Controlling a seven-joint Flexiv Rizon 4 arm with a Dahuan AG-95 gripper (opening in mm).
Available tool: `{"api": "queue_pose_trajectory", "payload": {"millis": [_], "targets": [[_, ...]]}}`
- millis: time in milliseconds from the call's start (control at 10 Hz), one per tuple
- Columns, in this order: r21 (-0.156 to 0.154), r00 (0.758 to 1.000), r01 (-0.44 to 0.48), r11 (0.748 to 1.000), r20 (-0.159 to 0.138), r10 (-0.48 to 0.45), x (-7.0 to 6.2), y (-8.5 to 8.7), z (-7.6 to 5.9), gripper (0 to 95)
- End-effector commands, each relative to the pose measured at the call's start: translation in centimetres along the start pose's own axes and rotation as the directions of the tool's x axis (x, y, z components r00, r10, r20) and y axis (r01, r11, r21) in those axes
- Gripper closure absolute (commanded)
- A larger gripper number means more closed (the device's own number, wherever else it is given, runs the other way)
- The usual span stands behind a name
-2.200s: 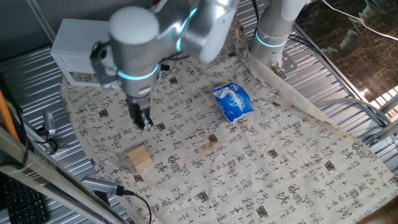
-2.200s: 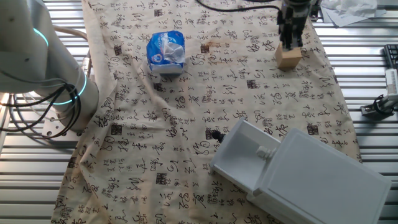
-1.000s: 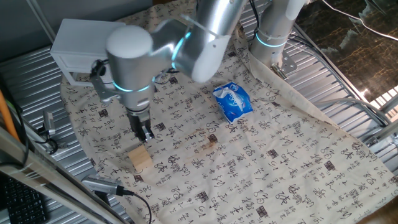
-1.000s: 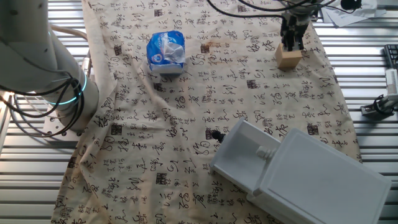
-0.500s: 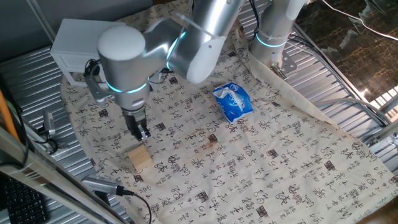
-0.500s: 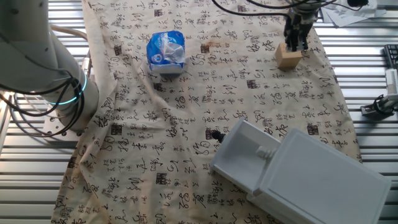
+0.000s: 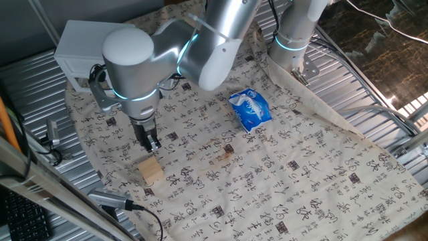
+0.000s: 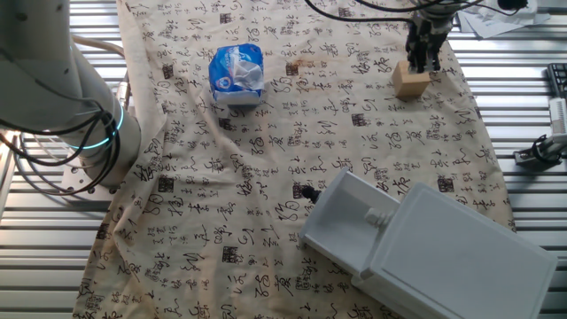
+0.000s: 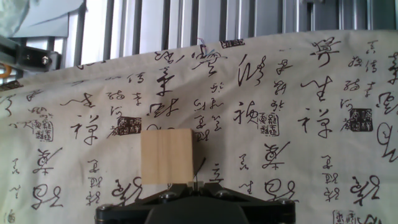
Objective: Put things in the drawer
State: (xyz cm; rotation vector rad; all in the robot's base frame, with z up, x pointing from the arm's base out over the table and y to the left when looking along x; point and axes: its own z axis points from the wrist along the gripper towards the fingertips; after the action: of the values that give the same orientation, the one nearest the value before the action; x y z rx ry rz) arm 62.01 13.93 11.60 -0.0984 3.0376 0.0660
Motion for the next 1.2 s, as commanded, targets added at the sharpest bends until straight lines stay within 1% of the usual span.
{"api": "queue_pose_trajectory", "payload": {"millis": [100, 200, 300, 400, 500, 700, 800, 1000, 1200], "targets": [[-0.016, 0.999, 0.037, 0.999, 0.012, -0.037, -0.06, 0.05, 0.07, 95.0], [-0.014, 0.996, 0.09, 0.996, 0.0, -0.09, -0.06, 0.05, 0.07, 95.0], [-0.015, 0.989, 0.142, 0.99, -0.041, -0.142, -0.06, 0.05, 0.07, 95.0], [-0.031, 0.982, 0.176, 0.984, -0.067, -0.177, -0.06, 0.05, 0.07, 95.0], [-0.036, 0.976, 0.202, 0.979, -0.078, -0.204, -0.06, 0.05, 0.07, 95.0], [-0.046, 0.967, 0.241, 0.969, -0.074, -0.244, -0.06, 0.05, 0.07, 95.0], [-0.049, 0.966, 0.245, 0.968, -0.073, -0.248, -0.06, 0.05, 0.07, 95.0], [-0.04, 0.969, 0.231, 0.972, -0.075, -0.233, -0.06, 0.05, 0.07, 95.0], [-0.032, 0.978, 0.198, 0.98, -0.059, -0.2, -0.27, 0.39, 0.16, 95.0]]}}
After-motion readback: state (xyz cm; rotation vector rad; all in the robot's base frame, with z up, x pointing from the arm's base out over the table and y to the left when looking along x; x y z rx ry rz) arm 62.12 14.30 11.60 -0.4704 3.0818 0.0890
